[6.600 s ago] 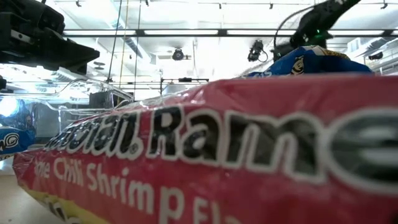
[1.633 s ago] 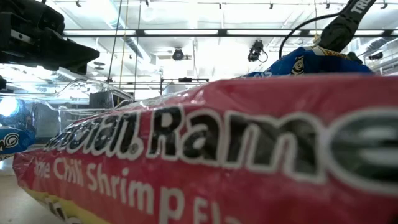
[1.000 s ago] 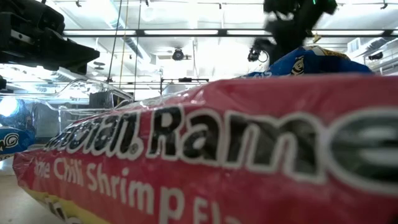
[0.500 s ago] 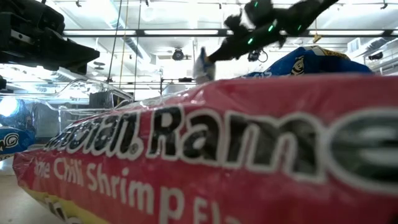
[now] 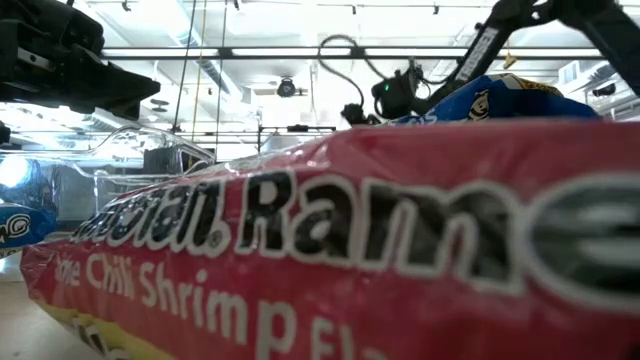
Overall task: Sort Maruchan noodles
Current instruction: Put the blue noodle pack into the right transparent bin
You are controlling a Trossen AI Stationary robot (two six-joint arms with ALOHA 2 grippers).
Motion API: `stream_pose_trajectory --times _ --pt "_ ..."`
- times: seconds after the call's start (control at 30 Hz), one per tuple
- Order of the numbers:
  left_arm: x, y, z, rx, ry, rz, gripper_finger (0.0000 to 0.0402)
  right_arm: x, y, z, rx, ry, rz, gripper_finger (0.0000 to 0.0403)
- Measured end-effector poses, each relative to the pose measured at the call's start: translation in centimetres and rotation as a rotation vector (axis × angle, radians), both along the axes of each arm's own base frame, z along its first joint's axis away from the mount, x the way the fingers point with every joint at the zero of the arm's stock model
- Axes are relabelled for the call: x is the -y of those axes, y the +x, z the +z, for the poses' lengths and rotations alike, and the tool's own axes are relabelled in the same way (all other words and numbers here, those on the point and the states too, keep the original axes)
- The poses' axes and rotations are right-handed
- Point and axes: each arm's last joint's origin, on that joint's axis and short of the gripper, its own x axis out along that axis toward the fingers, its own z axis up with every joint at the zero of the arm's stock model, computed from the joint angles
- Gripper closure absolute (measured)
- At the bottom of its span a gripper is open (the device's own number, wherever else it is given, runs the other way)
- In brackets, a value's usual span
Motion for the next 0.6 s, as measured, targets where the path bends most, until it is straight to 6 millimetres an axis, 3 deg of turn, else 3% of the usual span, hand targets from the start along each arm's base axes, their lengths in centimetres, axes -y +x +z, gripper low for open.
stream_pose_trajectory --times 0.27,0.43,0.6 --pt "0.0 0.0 0.0 0.0 0.0 0.0 0.0344 0.4 1.5 -1.4 -0.095 0.183 -0.016 0.0387" --pt "0.0 0.0 0.0 0.0 0.0 0.0 0.0344 0.3 2.4 -0.6 -0.181 0.164 0.025 0.0357" --pt "0.0 0.0 0.0 0.0 0.0 0.0 0.0344 0.7 3.0 0.7 -0.146 0.221 0.057 0.031"
